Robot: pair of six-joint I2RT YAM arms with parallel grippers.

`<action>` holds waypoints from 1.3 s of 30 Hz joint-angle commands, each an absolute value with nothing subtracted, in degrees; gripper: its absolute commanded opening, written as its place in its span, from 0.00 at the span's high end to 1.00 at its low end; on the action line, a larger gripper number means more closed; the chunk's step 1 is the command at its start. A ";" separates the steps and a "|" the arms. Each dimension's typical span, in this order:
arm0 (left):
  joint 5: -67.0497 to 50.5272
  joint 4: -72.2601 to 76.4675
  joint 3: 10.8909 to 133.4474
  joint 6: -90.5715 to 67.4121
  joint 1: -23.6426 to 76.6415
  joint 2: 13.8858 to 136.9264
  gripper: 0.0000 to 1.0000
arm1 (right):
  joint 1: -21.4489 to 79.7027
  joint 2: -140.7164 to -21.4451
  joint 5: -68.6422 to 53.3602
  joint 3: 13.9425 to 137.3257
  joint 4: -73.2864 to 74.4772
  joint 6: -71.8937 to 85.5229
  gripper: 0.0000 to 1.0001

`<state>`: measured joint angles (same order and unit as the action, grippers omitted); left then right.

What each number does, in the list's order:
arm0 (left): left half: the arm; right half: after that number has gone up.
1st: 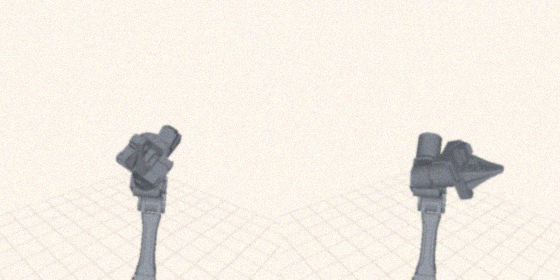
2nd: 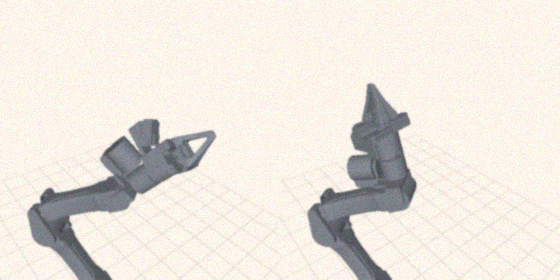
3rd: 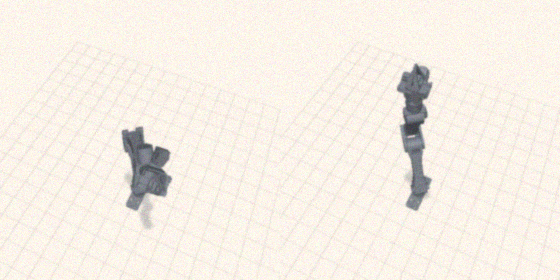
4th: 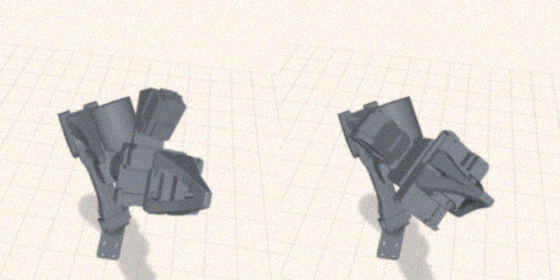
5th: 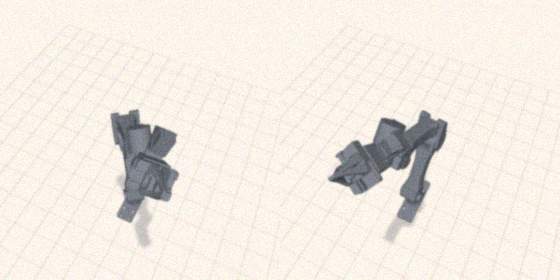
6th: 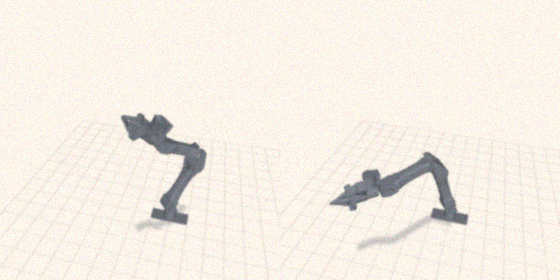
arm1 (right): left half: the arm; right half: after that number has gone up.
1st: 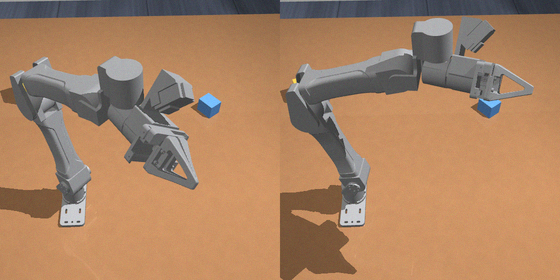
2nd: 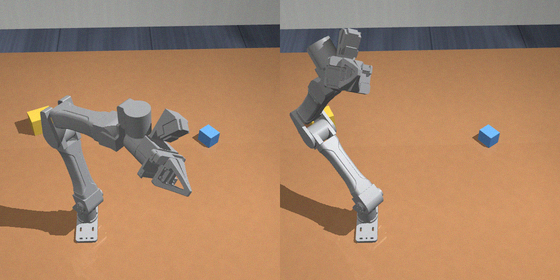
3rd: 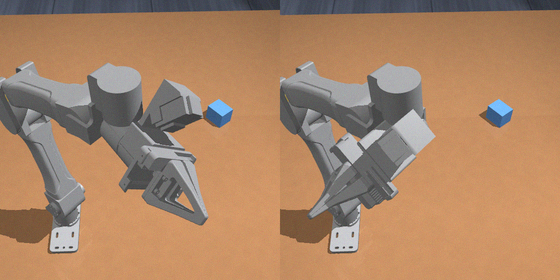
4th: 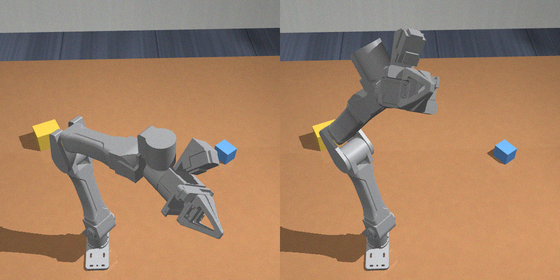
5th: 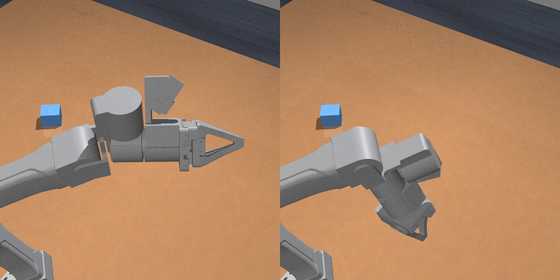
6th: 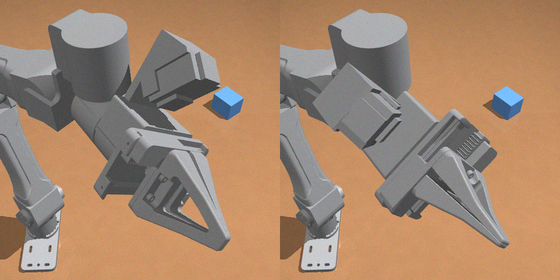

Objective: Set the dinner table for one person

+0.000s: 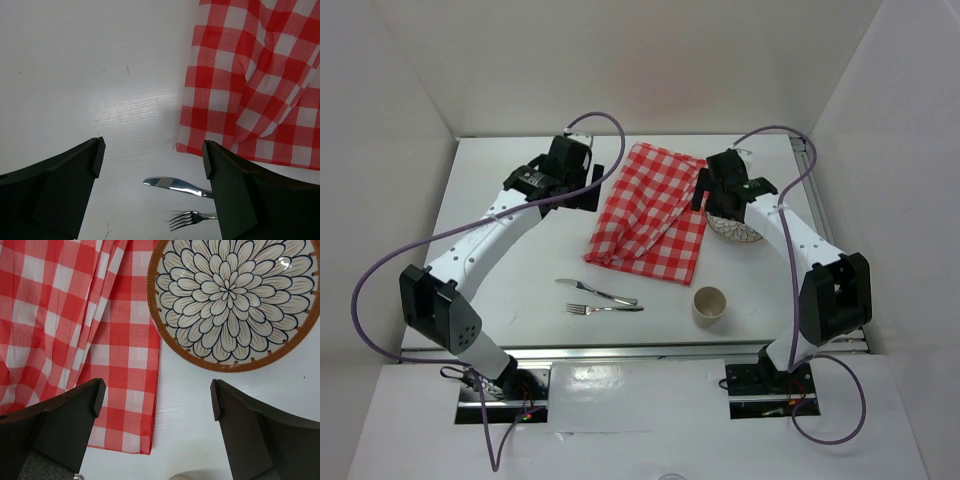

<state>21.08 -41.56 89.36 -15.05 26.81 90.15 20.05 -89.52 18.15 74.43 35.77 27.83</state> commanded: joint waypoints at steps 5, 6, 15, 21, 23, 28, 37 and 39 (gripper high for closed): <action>14.25 -38.33 85.18 -14.25 29.08 87.63 0.00 | 20.57 -86.84 21.80 72.95 38.67 31.55 0.00; 14.24 -38.32 85.17 -14.24 29.09 87.63 0.00 | 20.57 -86.23 21.80 72.43 38.67 31.55 0.00; 12.65 -38.76 84.38 -11.95 37.17 93.42 0.36 | 20.04 -78.49 13.28 67.15 36.47 31.11 0.01; 8.53 -35.78 82.97 -13.80 40.07 98.52 0.35 | 20.04 -72.60 12.66 61.44 35.07 32.34 0.01; 8.53 -35.16 83.76 -13.80 41.39 101.58 0.21 | 20.04 -70.94 12.66 59.86 34.55 33.48 0.01; 10.63 -35.16 87.96 -13.80 42.19 109.24 0.21 | 19.51 -69.61 12.13 58.54 35.16 34.80 0.01; 16.08 -37.27 94.47 -11.87 42.19 118.91 0.09 | 19.51 -72.58 7.39 54.94 36.56 34.80 0.01; 16.69 -37.27 95.01 -11.34 42.19 120.40 0.09 | 19.51 -74.08 4.75 54.32 35.77 35.59 0.01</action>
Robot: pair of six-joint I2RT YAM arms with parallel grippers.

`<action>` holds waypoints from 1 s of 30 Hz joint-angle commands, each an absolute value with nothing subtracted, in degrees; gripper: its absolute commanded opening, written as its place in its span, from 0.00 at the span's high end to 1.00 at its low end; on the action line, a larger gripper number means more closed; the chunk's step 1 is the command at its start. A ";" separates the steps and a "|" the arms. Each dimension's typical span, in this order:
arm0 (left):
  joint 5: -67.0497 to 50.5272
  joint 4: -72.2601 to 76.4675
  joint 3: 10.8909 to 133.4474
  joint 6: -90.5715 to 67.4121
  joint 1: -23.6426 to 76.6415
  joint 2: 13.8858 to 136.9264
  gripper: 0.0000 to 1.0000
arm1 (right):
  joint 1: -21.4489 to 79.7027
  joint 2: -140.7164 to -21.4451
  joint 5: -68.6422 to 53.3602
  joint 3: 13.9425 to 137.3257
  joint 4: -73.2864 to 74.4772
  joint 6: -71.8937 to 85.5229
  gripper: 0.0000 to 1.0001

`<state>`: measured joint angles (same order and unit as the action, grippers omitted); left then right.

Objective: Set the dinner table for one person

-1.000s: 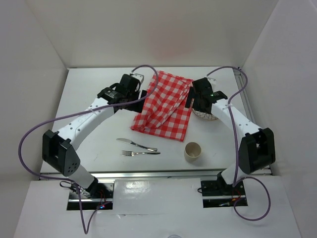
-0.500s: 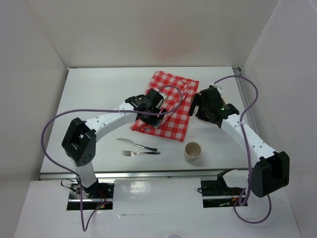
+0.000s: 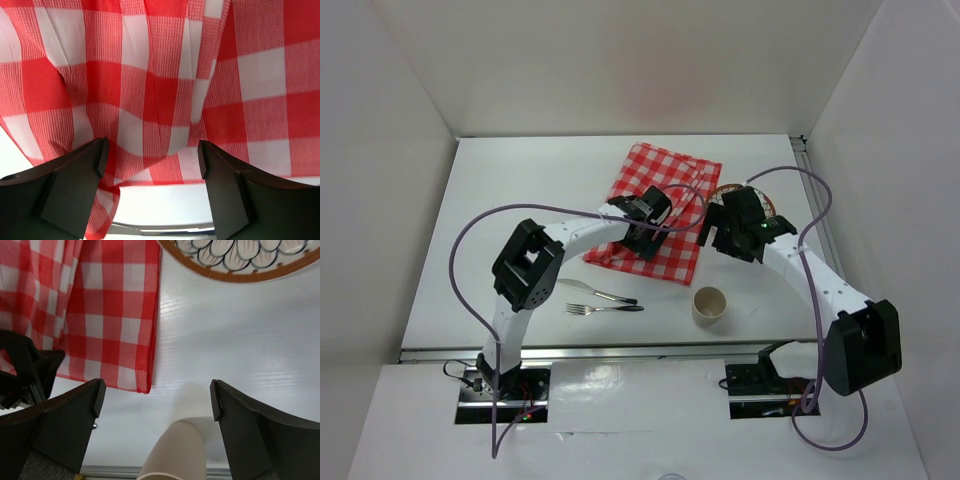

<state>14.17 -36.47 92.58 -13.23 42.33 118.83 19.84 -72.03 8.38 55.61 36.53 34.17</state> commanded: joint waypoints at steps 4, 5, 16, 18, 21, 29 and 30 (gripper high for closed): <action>16.70 -38.49 97.38 -11.34 42.19 123.21 0.16 | 18.98 -77.33 1.77 52.13 30.78 35.60 0.01; 16.70 -38.50 97.38 -11.34 42.19 123.22 0.25 | 18.98 -77.34 0.89 52.12 29.89 35.60 0.03; 13.71 -43.58 102.91 -11.87 39.91 123.22 0.87 | 15.91 -84.10 -8.35 47.46 18.38 34.98 0.03; 12.40 -45.87 106.95 -11.87 39.21 122.43 0.96 | 15.91 -86.74 -10.45 47.46 17.14 34.37 0.04; 9.50 -49.73 112.91 -12.39 36.75 120.33 1.00 | 15.91 -89.64 -12.65 48.08 15.48 33.14 0.06; -13.86 -50.37 116.55 -15.64 22.25 113.57 1.00 | 15.91 -96.14 -16.35 50.01 12.75 31.29 0.18; -15.71 -49.58 114.98 -16.34 21.28 113.03 1.00 | 15.91 -96.76 -17.48 50.01 12.74 31.29 0.21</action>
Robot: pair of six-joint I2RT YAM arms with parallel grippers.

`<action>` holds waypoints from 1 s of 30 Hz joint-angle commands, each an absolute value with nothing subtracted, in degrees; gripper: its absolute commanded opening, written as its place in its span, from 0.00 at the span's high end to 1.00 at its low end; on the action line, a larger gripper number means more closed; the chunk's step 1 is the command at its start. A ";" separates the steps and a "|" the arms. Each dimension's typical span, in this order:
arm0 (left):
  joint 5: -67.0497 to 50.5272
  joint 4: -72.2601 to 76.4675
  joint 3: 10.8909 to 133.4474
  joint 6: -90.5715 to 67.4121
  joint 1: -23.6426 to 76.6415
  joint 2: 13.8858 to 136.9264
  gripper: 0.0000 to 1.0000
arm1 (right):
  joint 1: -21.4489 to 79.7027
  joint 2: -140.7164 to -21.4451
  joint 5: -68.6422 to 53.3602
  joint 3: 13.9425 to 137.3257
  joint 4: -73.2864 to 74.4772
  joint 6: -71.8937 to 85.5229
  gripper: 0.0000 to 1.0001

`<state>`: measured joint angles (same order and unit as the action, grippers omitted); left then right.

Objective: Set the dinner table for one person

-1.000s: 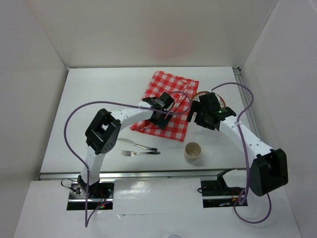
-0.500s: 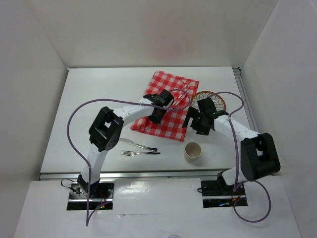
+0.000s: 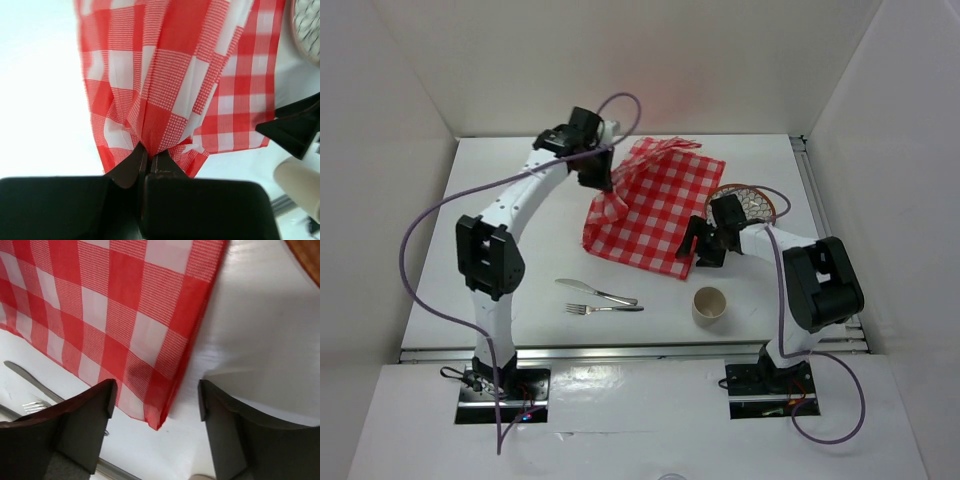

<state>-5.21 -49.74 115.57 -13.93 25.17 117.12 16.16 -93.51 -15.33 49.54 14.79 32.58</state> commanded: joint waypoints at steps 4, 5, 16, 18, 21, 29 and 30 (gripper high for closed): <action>-19.42 -47.81 113.82 -16.87 18.98 112.41 1.00 | 15.91 -98.53 -20.03 50.71 10.91 31.29 0.41; -19.95 -47.81 113.82 -17.40 18.38 112.41 1.00 | 15.91 -99.05 -20.56 50.71 10.38 31.29 0.46; -37.16 -41.76 113.29 -23.99 8.11 112.41 1.00 | 15.91 -103.35 -15.92 68.71 16.43 29.10 1.00; -41.82 -39.73 114.52 -26.18 4.77 111.88 1.00 | 15.91 -105.89 -15.39 77.02 18.44 28.21 1.00; -48.85 -34.92 115.92 -30.66 0.98 111.88 1.00 | 15.21 -109.67 -14.77 91.77 21.35 26.63 1.00; -61.78 -13.82 115.85 -47.18 -10.71 113.99 1.00 | 9.94 -125.33 -17.92 130.93 31.90 25.49 1.00; -63.01 -12.06 114.10 -49.29 -11.51 113.99 1.00 | 9.93 -125.33 -19.15 132.00 31.90 25.49 1.00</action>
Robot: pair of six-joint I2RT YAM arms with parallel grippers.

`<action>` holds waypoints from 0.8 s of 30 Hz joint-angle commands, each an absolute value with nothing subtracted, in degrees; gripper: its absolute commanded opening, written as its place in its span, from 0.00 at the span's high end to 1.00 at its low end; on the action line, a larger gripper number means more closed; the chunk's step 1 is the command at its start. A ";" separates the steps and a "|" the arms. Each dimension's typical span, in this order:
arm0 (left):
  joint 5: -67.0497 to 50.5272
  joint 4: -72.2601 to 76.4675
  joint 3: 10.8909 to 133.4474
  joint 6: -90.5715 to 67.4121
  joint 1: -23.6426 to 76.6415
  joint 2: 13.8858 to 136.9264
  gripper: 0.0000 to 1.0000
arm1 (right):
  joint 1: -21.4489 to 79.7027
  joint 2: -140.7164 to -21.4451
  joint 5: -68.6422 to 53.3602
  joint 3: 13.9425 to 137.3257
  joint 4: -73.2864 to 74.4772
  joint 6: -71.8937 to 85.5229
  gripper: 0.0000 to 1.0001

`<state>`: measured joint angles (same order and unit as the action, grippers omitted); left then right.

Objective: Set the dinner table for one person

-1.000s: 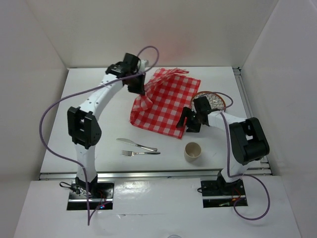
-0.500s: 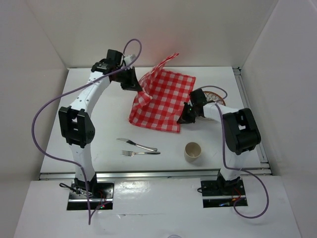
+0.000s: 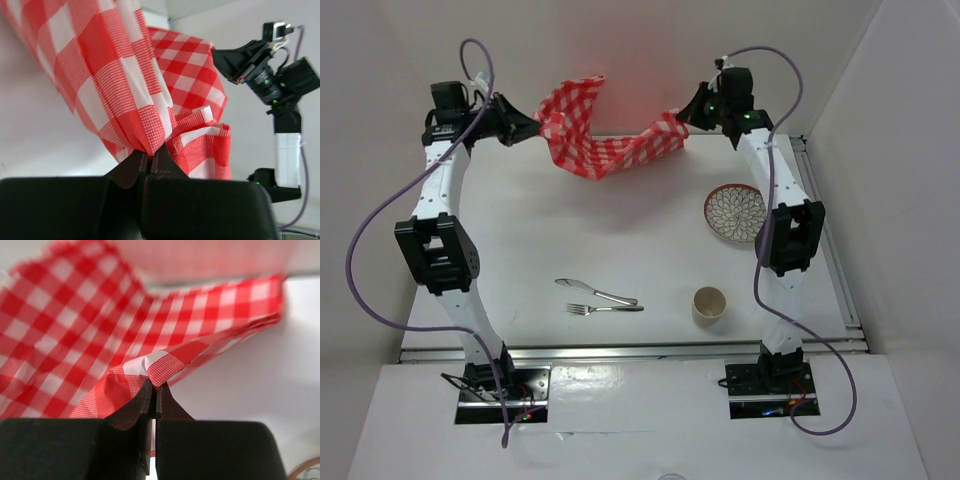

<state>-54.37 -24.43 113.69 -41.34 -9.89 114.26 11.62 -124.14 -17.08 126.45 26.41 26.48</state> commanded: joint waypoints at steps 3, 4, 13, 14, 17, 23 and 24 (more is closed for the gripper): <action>-64.07 -9.06 108.40 -49.83 -13.27 112.51 1.00 | 9.40 -121.04 -20.65 125.01 29.90 25.49 1.00; -64.07 -9.05 106.28 -49.83 -13.97 111.02 1.00 | 9.40 -119.11 -20.65 116.45 28.40 25.49 1.00; -54.88 -14.83 74.04 -41.76 -16.35 103.01 0.03 | 12.48 -98.80 -19.09 71.67 17.05 24.96 0.88; -52.93 -16.59 73.13 -40.88 -17.22 102.22 0.00 | 12.48 -98.27 -18.20 70.67 17.57 24.96 0.79; -46.00 -22.48 75.82 -37.63 -18.89 100.82 0.00 | 12.48 -96.78 -14.25 71.19 21.09 23.82 0.33; -23.80 -38.92 94.00 -31.48 -16.00 98.53 0.00 | 13.01 -91.24 -7.57 74.53 25.75 24.94 0.22; -20.25 -40.50 95.17 -30.77 -15.30 97.74 0.04 | 13.01 -90.27 -6.86 73.84 26.27 26.00 0.23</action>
